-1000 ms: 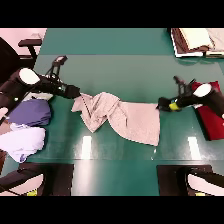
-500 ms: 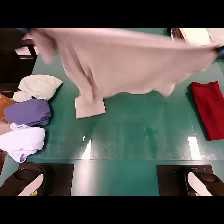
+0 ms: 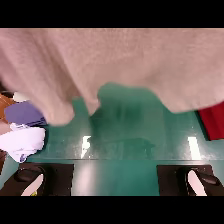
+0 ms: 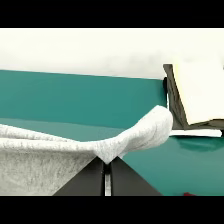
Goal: Fold the shirts.
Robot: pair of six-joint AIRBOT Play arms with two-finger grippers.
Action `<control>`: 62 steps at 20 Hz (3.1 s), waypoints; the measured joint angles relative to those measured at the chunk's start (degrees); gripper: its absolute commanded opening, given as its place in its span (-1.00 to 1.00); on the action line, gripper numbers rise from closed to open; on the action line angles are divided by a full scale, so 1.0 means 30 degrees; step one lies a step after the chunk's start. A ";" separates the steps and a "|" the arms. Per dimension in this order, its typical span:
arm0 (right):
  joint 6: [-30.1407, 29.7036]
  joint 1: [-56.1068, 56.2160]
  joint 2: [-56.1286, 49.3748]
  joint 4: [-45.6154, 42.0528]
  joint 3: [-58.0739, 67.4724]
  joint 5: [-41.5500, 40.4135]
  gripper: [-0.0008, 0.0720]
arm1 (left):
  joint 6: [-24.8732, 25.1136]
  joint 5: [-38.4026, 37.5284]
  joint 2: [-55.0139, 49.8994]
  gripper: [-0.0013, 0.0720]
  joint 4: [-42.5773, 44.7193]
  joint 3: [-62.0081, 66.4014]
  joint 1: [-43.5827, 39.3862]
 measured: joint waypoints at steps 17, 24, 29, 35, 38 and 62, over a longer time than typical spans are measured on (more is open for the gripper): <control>0.1355 0.3810 -1.2655 0.0627 -0.4065 0.1005 -0.95 | -0.0393 -0.3038 -1.4579 -0.90 0.1115 -0.6951 0.0036; 0.1122 0.4641 -1.6633 0.0794 -0.1719 -0.1392 0.10 | -0.0270 0.0889 -1.7063 0.72 0.0969 -0.6798 0.0036; 0.0969 0.4320 -1.6742 0.0801 -0.0357 -0.0794 0.16 | -0.0415 -0.1588 -1.6888 0.70 0.0962 -0.4954 0.0007; 0.0474 0.3300 -1.2648 0.0801 -0.4736 -0.0466 0.15 | -0.0998 -0.3446 -1.2939 0.70 0.0874 -0.8983 -0.1829; 0.0415 0.3016 -1.0229 0.0809 -0.7665 -0.1129 0.15 | -0.1719 -0.2812 -1.0586 0.70 0.1042 -1.3304 -0.4524; 0.0364 0.2863 -0.6062 0.0991 -1.2218 -0.2149 0.15 | -0.7286 0.1129 -0.8874 -0.66 0.4925 -2.1719 -1.2356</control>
